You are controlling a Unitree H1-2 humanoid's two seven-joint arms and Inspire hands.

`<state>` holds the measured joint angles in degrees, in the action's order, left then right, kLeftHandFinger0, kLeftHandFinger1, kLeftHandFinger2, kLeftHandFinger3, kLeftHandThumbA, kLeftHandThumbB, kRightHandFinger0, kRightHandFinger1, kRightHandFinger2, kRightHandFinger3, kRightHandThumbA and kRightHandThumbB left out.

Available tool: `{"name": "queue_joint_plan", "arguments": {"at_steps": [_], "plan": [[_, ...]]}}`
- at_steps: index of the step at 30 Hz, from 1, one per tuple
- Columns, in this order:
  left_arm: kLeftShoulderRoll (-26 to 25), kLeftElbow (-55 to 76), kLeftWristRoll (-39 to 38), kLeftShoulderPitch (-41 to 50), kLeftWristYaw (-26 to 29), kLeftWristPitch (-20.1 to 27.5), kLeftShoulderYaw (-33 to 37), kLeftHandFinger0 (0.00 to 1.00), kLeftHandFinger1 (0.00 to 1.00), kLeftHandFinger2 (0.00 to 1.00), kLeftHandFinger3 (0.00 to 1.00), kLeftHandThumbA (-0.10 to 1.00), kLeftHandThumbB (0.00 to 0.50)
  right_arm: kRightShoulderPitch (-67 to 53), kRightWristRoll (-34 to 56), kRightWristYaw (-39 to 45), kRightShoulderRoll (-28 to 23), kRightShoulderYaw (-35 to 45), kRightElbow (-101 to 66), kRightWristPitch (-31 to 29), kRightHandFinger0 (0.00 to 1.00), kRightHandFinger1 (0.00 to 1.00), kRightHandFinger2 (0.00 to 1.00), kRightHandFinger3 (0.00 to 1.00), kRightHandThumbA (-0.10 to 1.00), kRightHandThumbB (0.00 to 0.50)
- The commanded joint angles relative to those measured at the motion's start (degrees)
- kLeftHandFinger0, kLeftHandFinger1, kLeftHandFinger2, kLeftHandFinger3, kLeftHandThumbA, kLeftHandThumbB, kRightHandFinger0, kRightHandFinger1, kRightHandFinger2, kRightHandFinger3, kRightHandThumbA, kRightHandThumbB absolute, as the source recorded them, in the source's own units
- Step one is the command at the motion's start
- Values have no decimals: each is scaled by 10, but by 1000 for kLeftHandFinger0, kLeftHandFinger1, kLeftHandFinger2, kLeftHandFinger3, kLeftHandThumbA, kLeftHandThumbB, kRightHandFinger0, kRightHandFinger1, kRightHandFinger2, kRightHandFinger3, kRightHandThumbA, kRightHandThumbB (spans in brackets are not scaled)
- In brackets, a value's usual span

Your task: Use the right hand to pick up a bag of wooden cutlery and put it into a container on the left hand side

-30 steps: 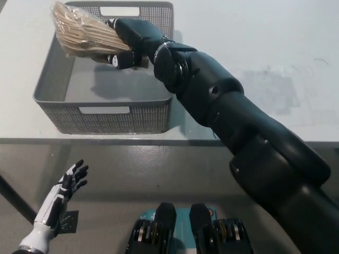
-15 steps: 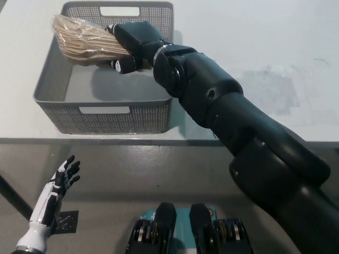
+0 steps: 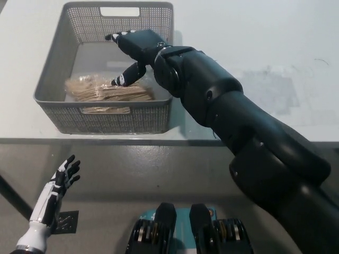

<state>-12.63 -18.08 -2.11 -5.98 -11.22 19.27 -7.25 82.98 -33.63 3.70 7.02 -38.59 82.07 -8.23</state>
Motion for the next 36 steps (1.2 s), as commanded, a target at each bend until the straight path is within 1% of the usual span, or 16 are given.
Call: {"name": "queue_joint_plan", "arguments": {"at_steps": [1,3,5,9,12,13,15,17,19,21,25,29,30,33,34,36], "plan": [[-12,5,-5,-15,11,18,-3,1000,1000,1000,1000,1000,406,45,-4,25,-13,6,-8,7,1000,1000,1000,1000,940,477],[-11,4,-9,-16,8,19,-3,1000,1000,1000,1000,1000,402,47,1,24,-19,12,-9,7,1000,1000,1000,1000,1000,484],[-10,4,-14,-17,6,16,-4,1000,1000,1000,1000,1000,401,49,4,19,-26,17,-11,2,1000,1000,1000,1000,1000,473],[-10,5,-11,-17,10,16,-3,1000,1000,1000,1000,1000,399,62,55,11,-62,81,-23,-22,1000,1000,1000,1000,1000,497],[-7,5,-28,-18,5,11,-7,1000,1000,1000,1000,1000,389,72,97,23,-99,144,-41,-54,1000,1000,1000,1000,1000,436],[-6,6,-40,-17,1,7,-10,1000,1000,1000,1000,1000,388,73,104,23,-107,158,-45,-62,1000,1000,1000,1000,1000,433],[-1,5,-75,-15,-11,-5,-16,1000,1000,1000,1000,1000,360,73,128,19,-135,203,-69,-85,1000,1000,1000,1000,1000,360],[7,9,-82,-12,-4,-10,-20,1000,1000,1000,1000,1000,360,68,138,10,-158,232,-89,-91,1000,1000,1000,1000,1000,395],[14,11,-79,-11,6,-7,-22,1000,1000,1000,1000,1000,378,55,138,-9,-183,250,-115,-108,1000,1000,1000,1000,1000,381],[25,8,-72,-12,24,5,-31,1000,1000,1000,1000,1000,387,32,160,-8,-210,285,-164,-101,1000,1000,1000,1000,1000,370],[37,10,-80,-9,26,17,-43,1000,1000,1000,1000,1000,309,-39,221,9,-244,367,-281,-88,1000,1000,1000,1000,1000,361],[39,13,-78,-9,30,21,-50,1000,1000,1000,1000,1000,305,-123,258,12,-255,424,-416,-60,1000,1000,1000,1000,1000,372],[39,15,-74,-8,32,21,-50,1000,1000,1000,1000,1000,297,-166,277,16,-255,442,-485,-48,1000,1000,1000,1000,1000,351],[41,16,-79,-6,33,20,-53,1000,1000,1000,1000,1000,316,-231,305,26,-250,462,-584,-28,1000,1000,1000,1000,1000,388],[42,16,-77,-6,36,19,-53,1000,1000,1000,1000,1000,318,-263,323,28,-247,471,-626,-21,1000,1000,1000,1000,1000,349],[43,15,-69,-6,41,23,-53,1000,1000,1000,1000,1000,307,-310,348,28,-239,485,-689,-6,1000,1000,1000,1000,1000,331]]}}
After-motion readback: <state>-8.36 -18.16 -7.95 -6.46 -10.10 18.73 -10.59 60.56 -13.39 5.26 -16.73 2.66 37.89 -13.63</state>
